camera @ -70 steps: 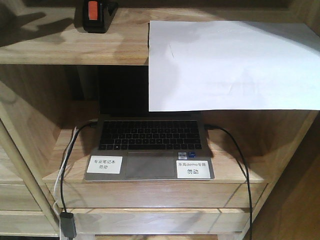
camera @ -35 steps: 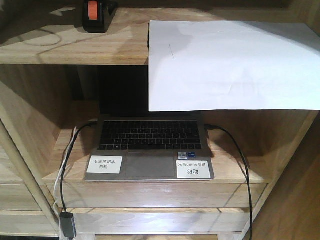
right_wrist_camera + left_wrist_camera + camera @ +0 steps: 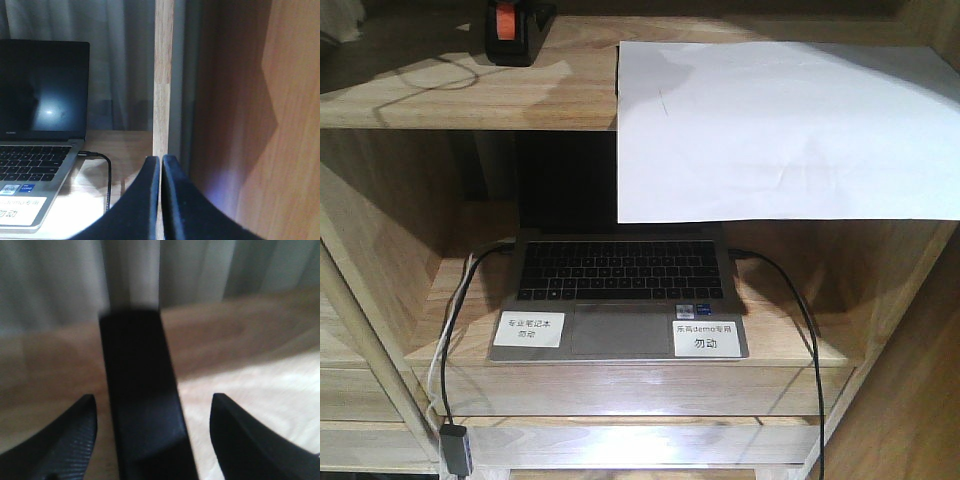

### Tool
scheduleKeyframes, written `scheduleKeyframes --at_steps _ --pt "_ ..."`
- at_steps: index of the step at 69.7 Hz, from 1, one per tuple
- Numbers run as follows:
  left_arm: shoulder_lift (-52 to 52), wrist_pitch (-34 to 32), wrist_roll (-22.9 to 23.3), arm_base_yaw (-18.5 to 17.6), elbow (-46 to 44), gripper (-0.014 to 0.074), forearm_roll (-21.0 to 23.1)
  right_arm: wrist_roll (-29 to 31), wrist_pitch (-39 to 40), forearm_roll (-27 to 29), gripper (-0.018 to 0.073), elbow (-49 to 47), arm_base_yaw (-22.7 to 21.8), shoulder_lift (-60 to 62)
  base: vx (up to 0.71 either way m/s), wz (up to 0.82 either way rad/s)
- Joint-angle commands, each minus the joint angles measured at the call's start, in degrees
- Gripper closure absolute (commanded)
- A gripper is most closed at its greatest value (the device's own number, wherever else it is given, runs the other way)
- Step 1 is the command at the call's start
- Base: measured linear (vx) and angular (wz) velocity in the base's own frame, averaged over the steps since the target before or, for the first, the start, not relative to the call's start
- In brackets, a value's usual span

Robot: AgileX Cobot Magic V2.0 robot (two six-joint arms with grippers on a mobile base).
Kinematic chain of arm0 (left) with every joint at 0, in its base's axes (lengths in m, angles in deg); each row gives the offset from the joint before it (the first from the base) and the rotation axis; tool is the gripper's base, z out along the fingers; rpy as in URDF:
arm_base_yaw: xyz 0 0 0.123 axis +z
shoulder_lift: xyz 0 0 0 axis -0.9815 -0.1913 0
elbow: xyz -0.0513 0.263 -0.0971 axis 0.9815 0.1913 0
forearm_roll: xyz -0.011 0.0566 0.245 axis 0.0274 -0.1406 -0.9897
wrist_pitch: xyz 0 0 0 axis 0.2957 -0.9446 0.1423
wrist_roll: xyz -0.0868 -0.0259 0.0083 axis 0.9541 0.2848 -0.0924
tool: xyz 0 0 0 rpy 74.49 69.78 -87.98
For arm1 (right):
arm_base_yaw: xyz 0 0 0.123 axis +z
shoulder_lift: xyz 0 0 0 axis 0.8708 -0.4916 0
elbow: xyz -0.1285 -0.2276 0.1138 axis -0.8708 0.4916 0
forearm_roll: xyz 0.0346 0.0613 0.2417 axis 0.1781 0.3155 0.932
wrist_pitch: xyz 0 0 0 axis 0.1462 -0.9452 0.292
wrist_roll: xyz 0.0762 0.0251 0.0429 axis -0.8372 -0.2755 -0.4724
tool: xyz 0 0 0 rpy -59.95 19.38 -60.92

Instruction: Grab stapler and paper to desk for stapling

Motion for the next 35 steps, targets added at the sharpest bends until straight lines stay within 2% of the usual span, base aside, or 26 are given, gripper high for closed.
scheduleKeyframes --at_steps 1,8,13,20,28,35 --pt "2.28 -2.91 0.63 -0.14 -1.72 0.0125 -0.25 0.12 4.36 -0.69 0.0568 0.20 -0.40 0.86 0.00 0.00" --pt "1.98 -3.13 0.63 -0.14 -1.72 0.0134 -0.37 0.12 4.36 -0.69 0.0568 0.20 -0.40 0.86 0.00 0.00" --pt "1.90 -3.32 0.63 -0.14 -1.72 0.0176 -0.81 0.12 4.36 -0.69 0.0568 0.20 -0.40 0.86 0.00 0.00" --pt "1.90 -3.38 0.58 -0.14 -1.72 0.0333 -1.19 0.12 4.36 -0.69 0.0568 0.20 -0.40 0.86 0.00 0.00" --pt "1.90 -3.70 0.58 -0.14 -1.72 0.0589 -1.70 0.12 4.36 -0.69 0.0568 0.20 -0.40 0.86 0.00 0.00" --pt "2.28 -4.55 0.50 -0.14 -1.72 0.0606 -1.70 0.12 4.36 -0.69 0.0568 0.20 -0.40 0.86 0.00 0.00"
